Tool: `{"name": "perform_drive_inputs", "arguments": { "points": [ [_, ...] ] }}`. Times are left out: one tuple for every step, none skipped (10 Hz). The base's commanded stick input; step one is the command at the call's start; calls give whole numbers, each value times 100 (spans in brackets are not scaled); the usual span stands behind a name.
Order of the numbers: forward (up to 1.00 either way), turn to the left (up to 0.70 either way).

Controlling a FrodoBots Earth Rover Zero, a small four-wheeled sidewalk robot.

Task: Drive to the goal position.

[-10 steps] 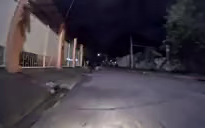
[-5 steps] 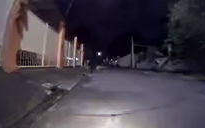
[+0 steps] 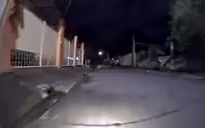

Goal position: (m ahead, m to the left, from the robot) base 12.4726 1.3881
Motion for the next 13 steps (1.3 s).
{"name": "perform_drive_inputs", "arguments": {
  "points": [
    [50,0],
    [50,0],
    [50,0],
    [50,0],
    [50,0],
    [50,0],
    [50,0],
    [50,0],
    [50,0],
    [50,0],
    [50,0],
    [50,0],
    [50,0]
  ]
}}
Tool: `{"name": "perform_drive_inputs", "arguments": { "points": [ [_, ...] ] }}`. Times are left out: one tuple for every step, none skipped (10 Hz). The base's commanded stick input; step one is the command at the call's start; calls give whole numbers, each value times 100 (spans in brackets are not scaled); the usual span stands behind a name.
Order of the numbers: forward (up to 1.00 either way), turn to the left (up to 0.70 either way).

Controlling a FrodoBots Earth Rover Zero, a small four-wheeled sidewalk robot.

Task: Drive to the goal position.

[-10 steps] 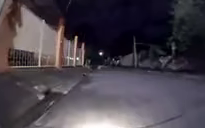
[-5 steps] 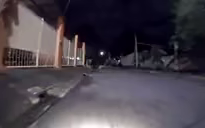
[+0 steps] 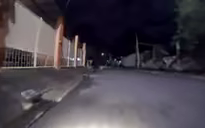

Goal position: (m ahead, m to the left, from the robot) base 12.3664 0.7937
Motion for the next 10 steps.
{"name": "perform_drive_inputs", "arguments": {
  "points": [
    [50,0],
    [50,0],
    [50,0],
    [50,0],
    [50,0],
    [50,0],
    [50,0],
    [50,0],
    [50,0],
    [50,0]
  ]
}}
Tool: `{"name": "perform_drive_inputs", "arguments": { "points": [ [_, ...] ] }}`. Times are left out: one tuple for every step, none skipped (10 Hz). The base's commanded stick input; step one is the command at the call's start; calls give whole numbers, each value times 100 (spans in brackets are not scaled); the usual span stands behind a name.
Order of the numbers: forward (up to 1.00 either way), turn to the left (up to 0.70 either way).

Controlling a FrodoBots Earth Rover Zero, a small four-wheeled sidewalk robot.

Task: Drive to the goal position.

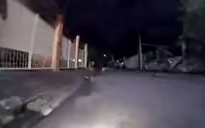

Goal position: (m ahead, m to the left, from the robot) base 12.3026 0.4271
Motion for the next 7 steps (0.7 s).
{"name": "perform_drive_inputs", "arguments": {
  "points": [
    [50,0],
    [50,0],
    [50,0],
    [50,0],
    [50,0],
    [50,0],
    [50,0]
  ]
}}
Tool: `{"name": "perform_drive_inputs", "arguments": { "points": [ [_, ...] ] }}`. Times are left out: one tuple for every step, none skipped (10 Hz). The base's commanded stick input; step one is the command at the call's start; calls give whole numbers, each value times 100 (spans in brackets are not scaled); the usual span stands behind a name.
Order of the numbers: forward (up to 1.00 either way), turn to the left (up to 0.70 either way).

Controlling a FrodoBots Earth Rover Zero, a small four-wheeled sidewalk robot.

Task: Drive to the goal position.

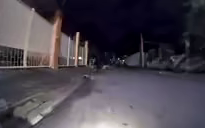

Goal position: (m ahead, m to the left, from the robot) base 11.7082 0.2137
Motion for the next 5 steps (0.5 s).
{"name": "perform_drive_inputs", "arguments": {
  "points": [
    [50,0],
    [50,0],
    [50,0],
    [50,0],
    [50,0]
  ]
}}
